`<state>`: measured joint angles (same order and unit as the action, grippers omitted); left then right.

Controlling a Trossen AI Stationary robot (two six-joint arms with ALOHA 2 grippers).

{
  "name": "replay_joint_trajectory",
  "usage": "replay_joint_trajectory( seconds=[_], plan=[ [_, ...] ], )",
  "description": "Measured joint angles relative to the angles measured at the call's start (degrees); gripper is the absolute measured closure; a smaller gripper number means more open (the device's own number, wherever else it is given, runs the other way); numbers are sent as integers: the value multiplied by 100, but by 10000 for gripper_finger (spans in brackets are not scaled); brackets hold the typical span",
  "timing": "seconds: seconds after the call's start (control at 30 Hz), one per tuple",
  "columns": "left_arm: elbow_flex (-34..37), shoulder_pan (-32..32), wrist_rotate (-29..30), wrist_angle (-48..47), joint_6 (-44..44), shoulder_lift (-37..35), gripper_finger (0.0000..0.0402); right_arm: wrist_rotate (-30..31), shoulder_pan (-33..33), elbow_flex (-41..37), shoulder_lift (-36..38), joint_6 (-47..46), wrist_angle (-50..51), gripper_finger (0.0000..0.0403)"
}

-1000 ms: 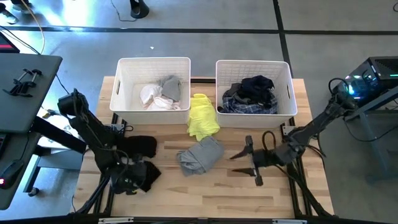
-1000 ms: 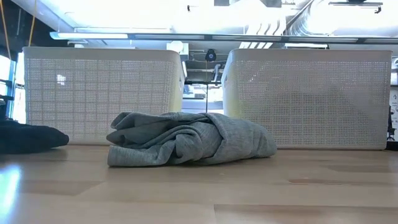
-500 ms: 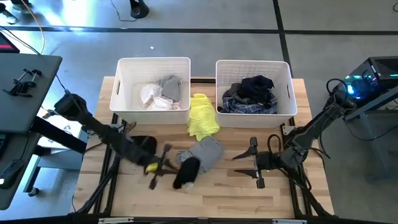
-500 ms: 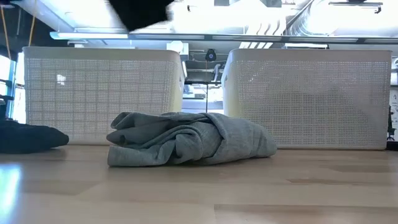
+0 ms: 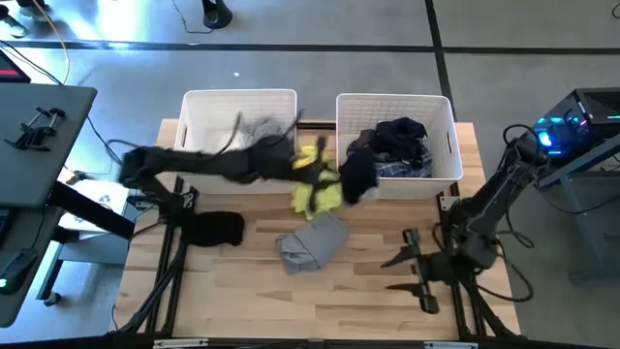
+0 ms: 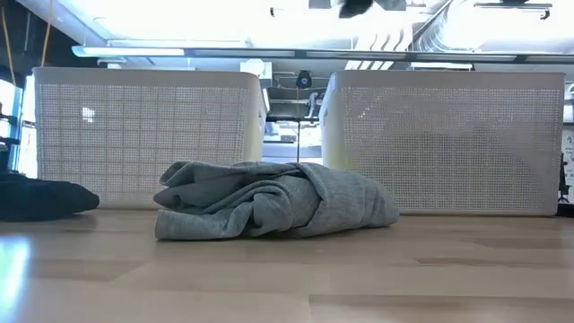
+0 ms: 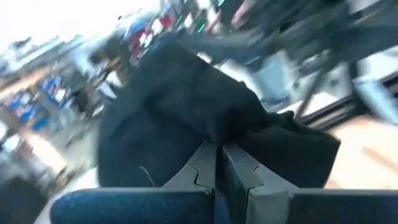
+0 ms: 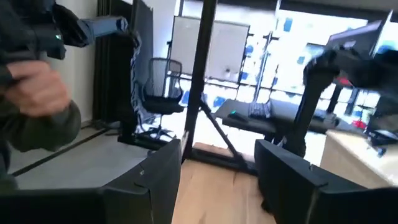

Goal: Sort clothes
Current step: Put the black boxers into the right white laundry bin

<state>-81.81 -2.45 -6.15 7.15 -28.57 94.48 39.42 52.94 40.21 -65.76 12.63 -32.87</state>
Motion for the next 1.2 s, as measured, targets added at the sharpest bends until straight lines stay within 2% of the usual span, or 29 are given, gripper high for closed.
replay_joint_trajectory(
  seconds=[0.1, 0.27, 0.5, 0.6, 0.73, 1.03, 1.2],
  plan=[
    [-1156, -461, 26, -840, 321, 825, 401, 454, 348, 0, 2, 411, -293, 208],
    [-2983, -994, 48, -1537, 929, 2187, 401, 1127, 627, 0, 1, 444, -329, 208],
    [-5313, -1302, 482, -2979, 995, 3954, 401, 1209, 637, 0, 2, 404, -294, 208],
    [-5023, -1361, 638, -2755, 951, 4125, 400, 1216, 635, 0, 2, 391, -296, 208],
    [-4928, -1376, 1296, -2930, 889, 4311, 380, 1268, 632, -1, 2, 284, -239, 208],
    [-4947, -1366, 1022, -2960, 1172, 4335, 256, 1272, 630, -24, 2, 224, -207, 208],
    [-4941, -1265, 1027, -3467, 1338, 3919, 208, 1272, 630, -26, 2, 107, -130, 208]
  ],
)
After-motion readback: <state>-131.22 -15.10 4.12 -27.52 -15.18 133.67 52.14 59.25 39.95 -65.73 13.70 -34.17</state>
